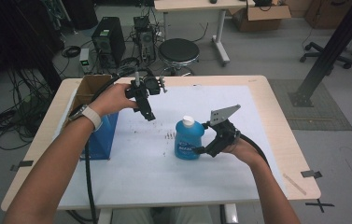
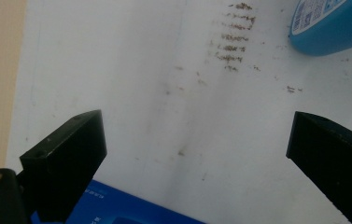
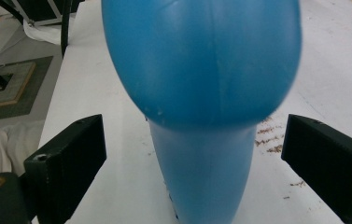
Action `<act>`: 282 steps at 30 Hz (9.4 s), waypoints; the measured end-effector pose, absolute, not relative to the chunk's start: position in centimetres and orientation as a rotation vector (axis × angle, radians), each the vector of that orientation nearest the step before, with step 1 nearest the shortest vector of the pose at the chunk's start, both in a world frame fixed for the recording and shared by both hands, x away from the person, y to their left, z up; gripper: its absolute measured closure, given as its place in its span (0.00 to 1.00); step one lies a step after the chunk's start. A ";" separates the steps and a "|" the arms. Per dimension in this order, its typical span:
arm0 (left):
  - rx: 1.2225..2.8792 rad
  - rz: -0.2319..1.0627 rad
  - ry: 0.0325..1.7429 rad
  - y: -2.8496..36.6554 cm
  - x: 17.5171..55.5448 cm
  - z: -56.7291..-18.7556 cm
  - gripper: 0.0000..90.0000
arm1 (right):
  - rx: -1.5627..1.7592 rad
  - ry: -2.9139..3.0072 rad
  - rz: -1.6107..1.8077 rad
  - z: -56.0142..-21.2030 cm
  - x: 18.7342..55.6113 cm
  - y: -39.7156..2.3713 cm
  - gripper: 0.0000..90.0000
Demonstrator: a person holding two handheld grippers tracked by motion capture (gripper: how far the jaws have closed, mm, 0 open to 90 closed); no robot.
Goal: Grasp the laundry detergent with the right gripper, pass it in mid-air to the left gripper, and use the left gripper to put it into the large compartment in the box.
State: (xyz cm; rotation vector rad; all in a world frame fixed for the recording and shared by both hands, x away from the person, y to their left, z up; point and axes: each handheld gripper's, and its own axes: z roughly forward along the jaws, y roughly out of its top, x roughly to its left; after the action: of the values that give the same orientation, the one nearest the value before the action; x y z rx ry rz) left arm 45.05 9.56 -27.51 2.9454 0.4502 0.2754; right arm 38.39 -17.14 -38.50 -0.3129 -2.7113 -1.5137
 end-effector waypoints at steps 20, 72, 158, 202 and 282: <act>2.940 0.277 0.462 9.9 45.1 -27.5 0.06 | -0.310 -2.682 -1.547 -39.5 38.4 -15.9 0.08; 2.944 0.277 0.472 9.9 45.1 -27.5 0.06 | -0.267 -2.688 -1.615 -39.7 38.5 -15.6 0.41; 2.902 0.174 0.196 7.2 34.1 -19.5 0.07 | -0.051 -2.700 -1.589 -33.7 35.8 -13.4 0.49; 2.962 0.066 0.077 4.3 33.8 -20.1 0.07 | 0.050 -2.643 -1.547 -32.6 35.4 -9.7 0.49; 2.955 0.053 0.023 4.0 32.9 -19.6 0.42 | 0.140 -2.632 -1.588 -31.4 34.8 -9.7 0.43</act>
State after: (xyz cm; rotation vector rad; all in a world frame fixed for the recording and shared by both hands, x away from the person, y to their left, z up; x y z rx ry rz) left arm 32.86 4.05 -19.61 2.9552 0.0231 0.0534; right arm 34.76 -9.74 -31.39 0.1402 -2.6318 -1.5878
